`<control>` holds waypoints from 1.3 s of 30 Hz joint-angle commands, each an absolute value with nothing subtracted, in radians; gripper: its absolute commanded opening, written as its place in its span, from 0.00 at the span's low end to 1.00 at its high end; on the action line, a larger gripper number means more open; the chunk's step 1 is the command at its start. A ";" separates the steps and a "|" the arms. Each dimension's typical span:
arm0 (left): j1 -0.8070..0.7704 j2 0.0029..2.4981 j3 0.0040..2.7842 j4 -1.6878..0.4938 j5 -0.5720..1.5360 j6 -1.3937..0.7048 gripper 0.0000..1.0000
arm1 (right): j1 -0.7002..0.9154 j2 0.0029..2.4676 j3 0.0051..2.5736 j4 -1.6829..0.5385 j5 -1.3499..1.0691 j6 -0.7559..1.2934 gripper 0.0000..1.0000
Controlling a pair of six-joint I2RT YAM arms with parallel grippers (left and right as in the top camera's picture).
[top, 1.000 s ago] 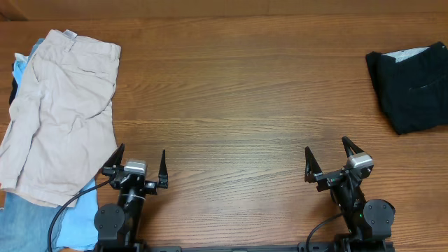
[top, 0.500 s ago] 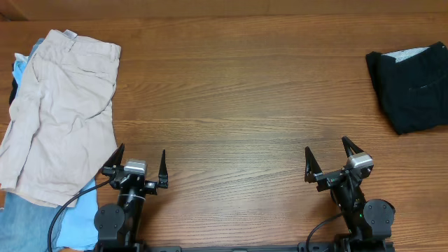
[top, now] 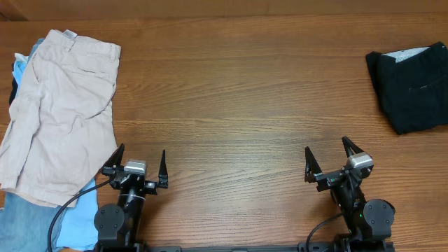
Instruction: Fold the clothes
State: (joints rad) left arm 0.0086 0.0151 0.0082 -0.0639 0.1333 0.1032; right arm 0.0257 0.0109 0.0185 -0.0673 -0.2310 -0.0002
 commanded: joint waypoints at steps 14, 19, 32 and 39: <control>0.014 0.011 0.005 -0.054 0.124 0.089 1.00 | 0.019 0.004 0.008 -0.057 -0.224 0.004 1.00; 0.013 0.011 0.005 -0.046 0.205 0.089 1.00 | 0.019 0.004 0.008 -0.045 -0.224 0.004 1.00; 0.013 0.132 0.307 -0.244 0.230 0.045 1.00 | 0.019 0.033 0.060 0.073 -0.343 0.004 1.00; 0.012 0.566 0.606 -0.391 0.282 0.045 1.00 | 0.019 0.220 0.244 0.001 -0.421 0.004 1.00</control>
State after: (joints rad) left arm 0.0086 0.3832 0.4450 -0.3294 0.2424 0.0505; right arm 0.0257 0.1356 0.1276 0.0341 -0.3847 0.0002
